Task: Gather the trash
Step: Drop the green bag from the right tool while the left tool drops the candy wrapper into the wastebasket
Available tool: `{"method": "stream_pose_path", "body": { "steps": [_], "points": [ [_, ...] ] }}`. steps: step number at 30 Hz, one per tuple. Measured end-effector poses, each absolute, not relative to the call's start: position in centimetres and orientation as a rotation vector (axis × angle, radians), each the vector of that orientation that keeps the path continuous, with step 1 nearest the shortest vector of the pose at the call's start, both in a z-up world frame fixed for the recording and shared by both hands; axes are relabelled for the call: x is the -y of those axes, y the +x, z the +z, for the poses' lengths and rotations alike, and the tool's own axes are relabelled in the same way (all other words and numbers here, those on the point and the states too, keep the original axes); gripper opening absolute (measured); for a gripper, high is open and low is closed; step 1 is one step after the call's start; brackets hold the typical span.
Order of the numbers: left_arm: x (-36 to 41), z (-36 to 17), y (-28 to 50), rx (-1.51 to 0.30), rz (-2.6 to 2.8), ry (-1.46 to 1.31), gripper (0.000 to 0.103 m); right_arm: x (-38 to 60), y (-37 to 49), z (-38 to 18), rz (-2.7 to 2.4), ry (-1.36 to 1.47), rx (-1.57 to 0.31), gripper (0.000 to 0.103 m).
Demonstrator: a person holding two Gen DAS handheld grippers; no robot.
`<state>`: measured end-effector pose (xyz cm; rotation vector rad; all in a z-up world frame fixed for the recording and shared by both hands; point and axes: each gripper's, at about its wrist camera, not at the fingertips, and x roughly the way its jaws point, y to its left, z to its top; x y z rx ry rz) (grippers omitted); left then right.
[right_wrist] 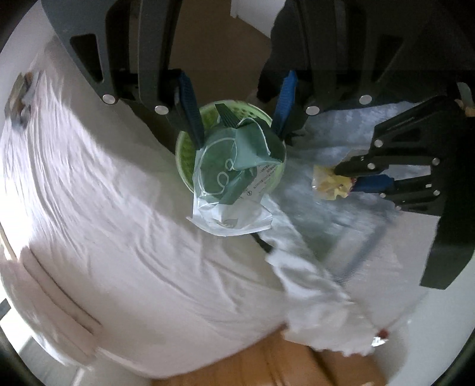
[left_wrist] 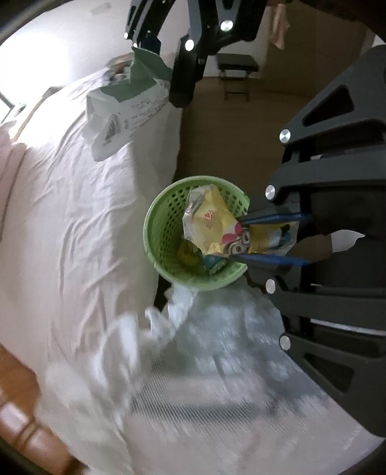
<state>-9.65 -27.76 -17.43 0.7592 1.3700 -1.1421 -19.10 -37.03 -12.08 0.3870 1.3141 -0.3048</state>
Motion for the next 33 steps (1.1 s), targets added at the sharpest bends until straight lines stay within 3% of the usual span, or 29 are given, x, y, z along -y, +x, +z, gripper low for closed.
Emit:
{"method": "stream_pose_path", "body": {
  "steps": [5, 7, 9, 15, 24, 26, 28, 33],
  "points": [
    [29.6, -19.5, -11.2, -1.397, -1.139, 0.829, 0.022, 39.1, -21.9, -13.4, -0.325, 0.433, -1.319, 0.047],
    [29.9, -19.9, -11.8, -1.406, -1.123, 0.839, 0.034, 39.7, -22.7, -13.8, -0.325, 0.443, -1.319, 0.047],
    [29.8, -19.7, -12.6, -1.4, -1.116, 0.84, 0.055, 40.4, -23.5, -14.2, -0.325, 0.448, -1.321, 0.047],
    [29.3, -18.6, -12.8, -1.371, -1.094, 0.83, 0.081, 40.8, -23.4, -15.4, -0.33, 0.461, -1.331, 0.047],
    [26.8, -16.0, -10.6, -1.315, -1.015, 0.75, 0.091, 40.5, -21.6, -17.8, -0.288, 0.481, -1.367, 0.048],
    [26.0, -15.7, -9.9, -1.313, -0.993, 0.736, 0.091, 40.3, -21.0, -18.1, -0.289, 0.482, -1.371, 0.062],
    [25.5, -15.6, -9.6, -1.317, -0.978, 0.725, 0.092, 40.1, -20.6, -18.2, -0.309, 0.468, -1.367, 0.096],
    [24.2, -15.6, -8.6, -1.336, -0.95, 0.697, 0.092, 39.7, -19.6, -18.8, -0.322, 0.468, -1.381, 0.1]
  ]
}}
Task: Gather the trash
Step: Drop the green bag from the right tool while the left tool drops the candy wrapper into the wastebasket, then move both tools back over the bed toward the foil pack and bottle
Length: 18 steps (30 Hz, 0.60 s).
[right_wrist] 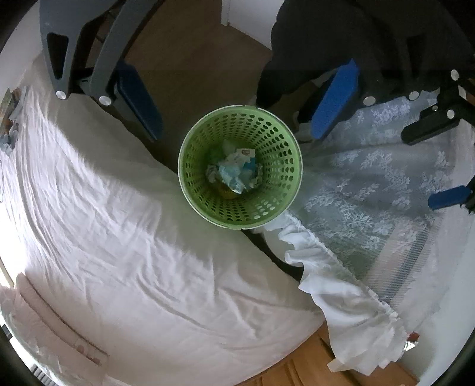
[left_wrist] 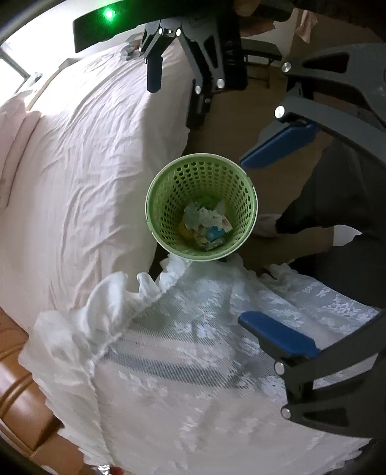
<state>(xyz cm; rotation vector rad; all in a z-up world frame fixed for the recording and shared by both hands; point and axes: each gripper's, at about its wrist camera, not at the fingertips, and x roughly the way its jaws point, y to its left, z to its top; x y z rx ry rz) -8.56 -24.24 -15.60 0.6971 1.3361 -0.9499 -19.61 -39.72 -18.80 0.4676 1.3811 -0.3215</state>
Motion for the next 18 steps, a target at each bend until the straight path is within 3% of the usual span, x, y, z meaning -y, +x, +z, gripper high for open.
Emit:
{"method": "stream_pose_path", "body": {
  "steps": [11, 18],
  "points": [
    [22.6, -14.1, -6.4, -1.32, -0.936, 0.643, 0.092, 39.4, -18.0, -18.1, -0.333, 0.426, -1.398, 0.1],
    [18.1, -9.5, 1.4, -1.255, -0.836, 0.513, 0.095, 37.4, -11.4, -12.8, -0.273, 0.314, -1.337, 0.1]
  ]
}}
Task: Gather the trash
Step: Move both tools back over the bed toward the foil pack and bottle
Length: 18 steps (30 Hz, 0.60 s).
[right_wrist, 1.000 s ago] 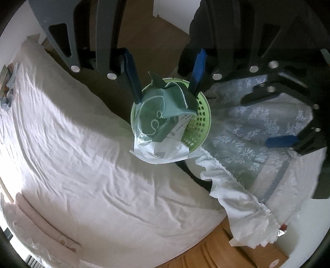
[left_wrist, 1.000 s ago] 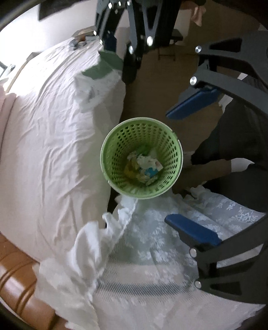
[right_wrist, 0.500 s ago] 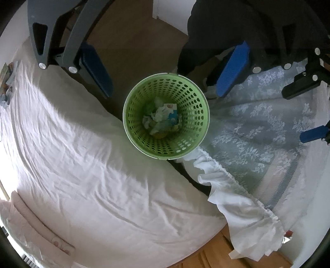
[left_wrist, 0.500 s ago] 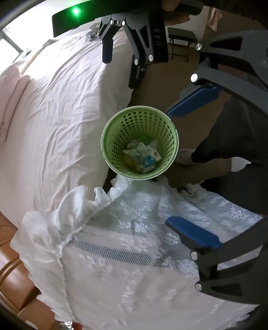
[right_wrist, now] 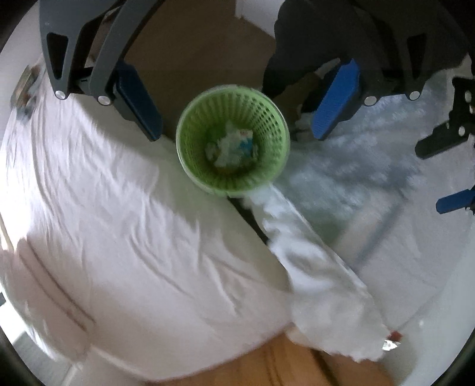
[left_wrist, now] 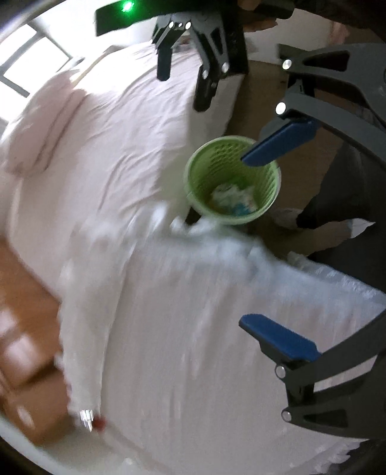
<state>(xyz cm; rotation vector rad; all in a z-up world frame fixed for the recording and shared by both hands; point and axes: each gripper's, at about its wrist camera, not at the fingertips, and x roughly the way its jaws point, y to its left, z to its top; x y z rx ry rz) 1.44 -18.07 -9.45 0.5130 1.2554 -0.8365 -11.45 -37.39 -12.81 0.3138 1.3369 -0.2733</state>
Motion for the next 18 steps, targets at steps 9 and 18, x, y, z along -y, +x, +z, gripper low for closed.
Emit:
{"method": "stream_pose_path", "body": {
  "steps": [9, 18],
  "points": [
    [7.8, -7.2, 16.9, -1.225, -0.552, 0.37, 0.095, 30.1, 4.2, -6.9, -0.056, 0.14, -1.247, 0.1],
    [1.5, -9.0, 30.2, -1.238, -0.397, 0.289, 0.095, 22.7, 21.3, -6.2, 0.069, 0.101, -1.236, 0.1]
  ]
}}
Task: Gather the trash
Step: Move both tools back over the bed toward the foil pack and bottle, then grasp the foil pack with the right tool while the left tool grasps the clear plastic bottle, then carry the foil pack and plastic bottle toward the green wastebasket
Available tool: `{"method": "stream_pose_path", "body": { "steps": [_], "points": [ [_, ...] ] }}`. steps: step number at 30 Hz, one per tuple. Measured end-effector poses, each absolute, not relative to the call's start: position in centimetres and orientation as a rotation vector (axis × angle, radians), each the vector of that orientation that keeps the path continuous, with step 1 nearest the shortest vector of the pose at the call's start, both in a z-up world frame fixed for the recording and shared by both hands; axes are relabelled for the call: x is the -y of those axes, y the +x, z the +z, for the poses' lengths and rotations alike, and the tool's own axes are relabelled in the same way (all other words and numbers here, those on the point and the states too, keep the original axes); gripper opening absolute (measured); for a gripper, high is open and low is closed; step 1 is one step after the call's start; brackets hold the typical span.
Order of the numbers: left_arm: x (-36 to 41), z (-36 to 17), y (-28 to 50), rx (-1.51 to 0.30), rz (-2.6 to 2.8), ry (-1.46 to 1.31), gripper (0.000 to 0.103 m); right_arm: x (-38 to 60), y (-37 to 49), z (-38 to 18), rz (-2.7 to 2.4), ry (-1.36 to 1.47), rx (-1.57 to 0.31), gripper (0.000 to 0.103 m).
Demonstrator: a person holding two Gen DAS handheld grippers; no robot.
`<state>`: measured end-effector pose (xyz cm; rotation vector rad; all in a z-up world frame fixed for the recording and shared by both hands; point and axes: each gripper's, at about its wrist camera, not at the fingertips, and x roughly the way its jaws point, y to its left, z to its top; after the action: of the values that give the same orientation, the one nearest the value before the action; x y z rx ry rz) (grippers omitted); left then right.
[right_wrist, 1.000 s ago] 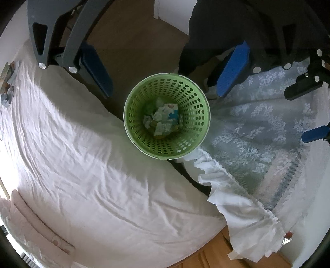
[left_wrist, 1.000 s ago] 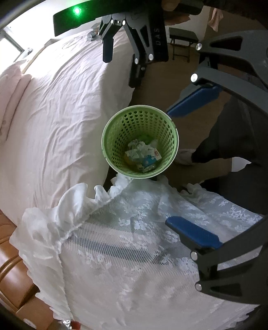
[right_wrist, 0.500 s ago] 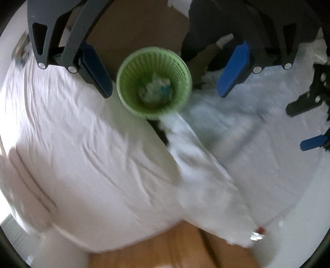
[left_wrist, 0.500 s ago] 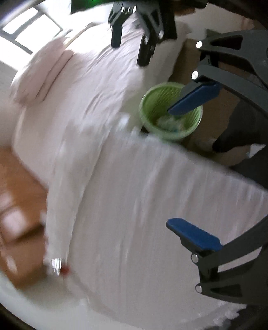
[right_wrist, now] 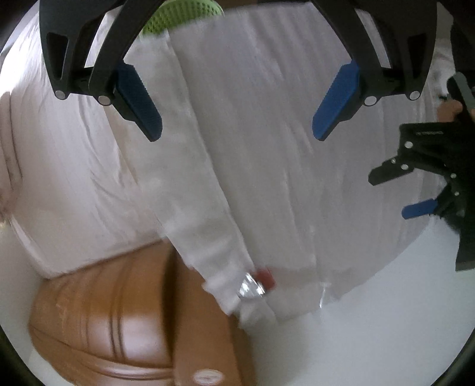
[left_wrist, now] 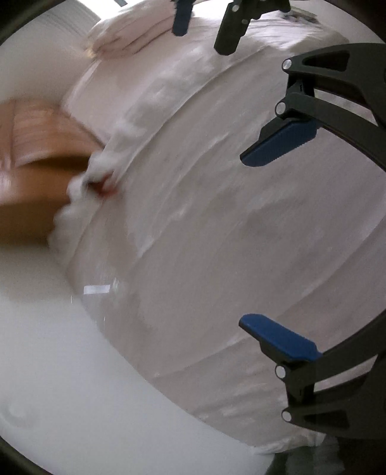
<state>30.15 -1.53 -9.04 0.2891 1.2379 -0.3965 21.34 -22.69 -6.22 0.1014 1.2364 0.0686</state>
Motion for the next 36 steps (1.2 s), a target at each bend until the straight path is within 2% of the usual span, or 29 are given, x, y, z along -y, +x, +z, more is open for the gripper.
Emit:
{"method": "stream_pose_path", "body": {
  "steps": [10, 17, 19, 20, 23, 25, 27, 28, 36],
  "points": [
    [0.7, -12.8, 43.1, -1.286, -0.298, 0.17, 0.095, 20.9, 35.3, -9.5, 0.025, 0.241, -1.275, 0.1],
    [1.3, -14.7, 48.0, -1.305, -0.249, 0.1, 0.095, 19.7, 40.6, -11.6, -0.009, 0.23, -1.297, 0.098],
    [1.4, -15.2, 48.9, -1.317, -0.242, 0.07, 0.095, 19.5, 41.8, -12.2, -0.014, 0.225, -1.316, 0.089],
    [1.4, -15.3, 49.3, -1.323, -0.24, 0.059, 0.091, 19.4, 42.1, -12.4, -0.016, 0.223, -1.322, 0.087],
    [1.8, -15.7, 50.5, -1.343, -0.242, 0.039, 0.073, 19.4, 43.3, -12.8, -0.006, 0.221, -1.353, 0.068],
    [2.2, -15.8, 50.6, -1.354, -0.257, 0.036, 0.059, 19.5, 44.0, -13.1, 0.005, 0.23, -1.366, 0.05],
    [2.2, -15.9, 50.4, -1.349, -0.261, 0.05, 0.057, 19.7, 44.4, -13.0, 0.009, 0.224, -1.371, 0.046],
    [2.3, -15.8, 50.4, -1.344, -0.262, 0.056, 0.057, 19.7, 44.6, -12.9, 0.013, 0.216, -1.372, 0.039],
    [3.4, -14.2, 48.8, -1.285, -0.266, 0.12, 0.057, 19.6, 44.1, -12.4, 0.021, 0.219, -1.362, 0.031]
  ]
}}
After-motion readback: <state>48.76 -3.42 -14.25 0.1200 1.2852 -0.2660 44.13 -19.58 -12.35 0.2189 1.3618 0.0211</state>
